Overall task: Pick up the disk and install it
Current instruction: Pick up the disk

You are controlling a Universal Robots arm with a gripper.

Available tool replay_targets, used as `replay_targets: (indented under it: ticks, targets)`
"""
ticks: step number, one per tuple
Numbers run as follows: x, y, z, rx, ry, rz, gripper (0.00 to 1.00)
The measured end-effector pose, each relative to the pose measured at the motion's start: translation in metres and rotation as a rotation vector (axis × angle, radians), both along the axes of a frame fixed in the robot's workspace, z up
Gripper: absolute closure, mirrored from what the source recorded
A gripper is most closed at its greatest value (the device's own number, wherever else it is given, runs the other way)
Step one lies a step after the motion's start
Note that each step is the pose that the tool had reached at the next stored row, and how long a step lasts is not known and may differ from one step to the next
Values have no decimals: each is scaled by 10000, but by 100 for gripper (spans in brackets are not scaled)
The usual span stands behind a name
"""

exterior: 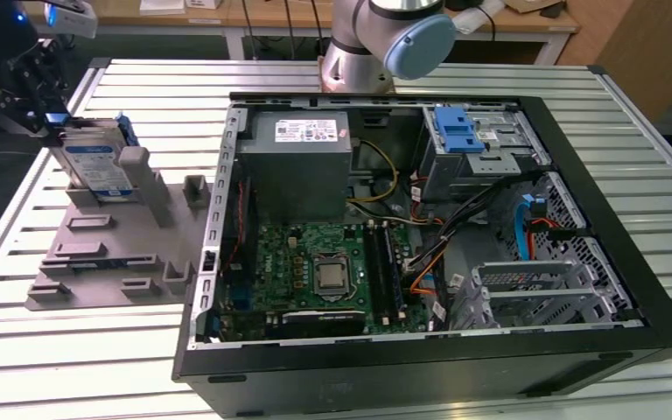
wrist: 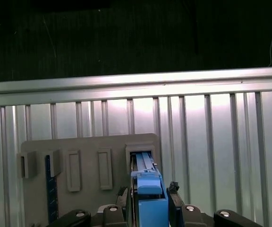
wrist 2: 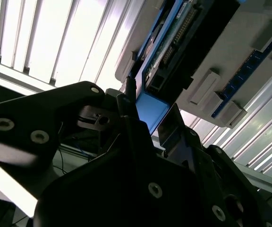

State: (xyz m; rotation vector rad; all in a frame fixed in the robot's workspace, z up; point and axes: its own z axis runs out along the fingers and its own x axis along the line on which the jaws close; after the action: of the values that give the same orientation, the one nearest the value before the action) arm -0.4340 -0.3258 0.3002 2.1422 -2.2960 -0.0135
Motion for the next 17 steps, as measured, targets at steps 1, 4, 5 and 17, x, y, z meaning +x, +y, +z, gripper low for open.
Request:
replay_targets:
  ticks: [1, 4, 5, 17]
  targets:
    - [0, 0, -7, -2, -1, 0, 55]
    - [0, 0, -24, -11, 0, 0, 55]
    - [0, 0, -28, -17, 0, 0, 55]
    - [0, 0, -57, -46, -1, 0, 48]
